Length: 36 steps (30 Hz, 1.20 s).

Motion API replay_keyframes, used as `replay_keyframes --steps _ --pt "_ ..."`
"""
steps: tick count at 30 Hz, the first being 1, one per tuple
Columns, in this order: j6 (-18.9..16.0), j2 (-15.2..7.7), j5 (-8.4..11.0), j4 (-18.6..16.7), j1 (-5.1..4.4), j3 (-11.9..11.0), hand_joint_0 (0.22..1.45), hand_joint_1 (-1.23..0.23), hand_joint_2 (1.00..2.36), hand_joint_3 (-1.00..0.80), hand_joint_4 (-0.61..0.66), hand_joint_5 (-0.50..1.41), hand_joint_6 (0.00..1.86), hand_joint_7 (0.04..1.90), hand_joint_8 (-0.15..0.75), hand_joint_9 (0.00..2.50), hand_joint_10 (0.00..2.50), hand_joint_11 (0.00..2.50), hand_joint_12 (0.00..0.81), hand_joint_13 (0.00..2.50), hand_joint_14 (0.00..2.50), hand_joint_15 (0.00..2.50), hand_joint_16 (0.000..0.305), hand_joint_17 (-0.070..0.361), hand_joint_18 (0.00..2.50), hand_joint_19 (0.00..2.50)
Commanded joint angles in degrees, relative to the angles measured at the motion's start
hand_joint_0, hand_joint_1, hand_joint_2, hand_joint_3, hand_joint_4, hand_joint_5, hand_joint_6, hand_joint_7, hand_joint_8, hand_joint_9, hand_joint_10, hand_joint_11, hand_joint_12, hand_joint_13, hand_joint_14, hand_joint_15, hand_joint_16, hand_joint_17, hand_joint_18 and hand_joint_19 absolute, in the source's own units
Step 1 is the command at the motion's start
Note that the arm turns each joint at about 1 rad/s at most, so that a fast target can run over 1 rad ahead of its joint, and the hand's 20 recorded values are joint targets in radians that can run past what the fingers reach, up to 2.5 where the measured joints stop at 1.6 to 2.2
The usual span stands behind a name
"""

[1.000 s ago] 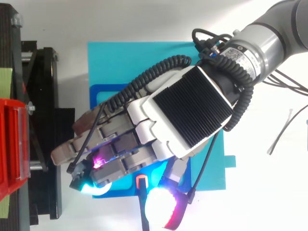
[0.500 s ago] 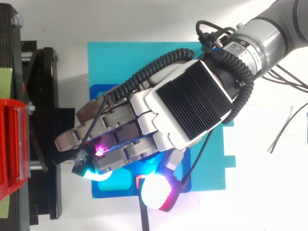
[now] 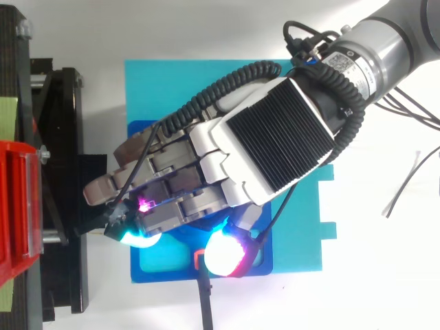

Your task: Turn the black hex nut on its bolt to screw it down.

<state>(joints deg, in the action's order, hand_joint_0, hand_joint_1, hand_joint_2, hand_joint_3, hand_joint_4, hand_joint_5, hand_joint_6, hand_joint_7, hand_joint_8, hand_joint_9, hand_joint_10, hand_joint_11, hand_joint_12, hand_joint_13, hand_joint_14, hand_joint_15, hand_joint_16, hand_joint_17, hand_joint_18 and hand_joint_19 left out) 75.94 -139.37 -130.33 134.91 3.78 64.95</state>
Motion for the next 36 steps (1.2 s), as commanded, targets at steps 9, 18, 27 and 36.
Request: replay_keyframes --steps 9,18,27,36 --pt "0.0 -0.03 -0.01 0.01 0.17 0.0 0.41 -0.46 1.0 -0.5 0.37 -0.12 0.58 0.95 0.34 0.78 0.01 0.42 0.36 0.45 0.0 0.11 0.061 0.136 0.55 0.51" --pt "-0.09 0.06 -0.97 0.01 0.17 0.0 0.33 -0.36 1.0 -0.5 0.42 -0.12 0.55 0.97 0.378 0.78 0.01 0.41 0.402 0.46 0.0 0.11 0.071 0.161 0.59 0.51" --pt "-0.35 0.06 -3.79 1.41 0.17 -2.2 0.4 -0.39 1.0 -0.5 0.37 -0.1 0.52 1.05 0.351 0.79 0.01 0.41 0.369 0.45 0.0 0.11 0.063 0.142 0.56 0.51" --pt "-0.26 0.06 -4.93 6.51 0.35 -5.36 0.44 -0.42 1.0 -0.5 0.34 -0.1 0.54 1.05 0.333 0.8 0.01 0.42 0.351 0.45 0.0 0.12 0.059 0.132 0.54 0.52"
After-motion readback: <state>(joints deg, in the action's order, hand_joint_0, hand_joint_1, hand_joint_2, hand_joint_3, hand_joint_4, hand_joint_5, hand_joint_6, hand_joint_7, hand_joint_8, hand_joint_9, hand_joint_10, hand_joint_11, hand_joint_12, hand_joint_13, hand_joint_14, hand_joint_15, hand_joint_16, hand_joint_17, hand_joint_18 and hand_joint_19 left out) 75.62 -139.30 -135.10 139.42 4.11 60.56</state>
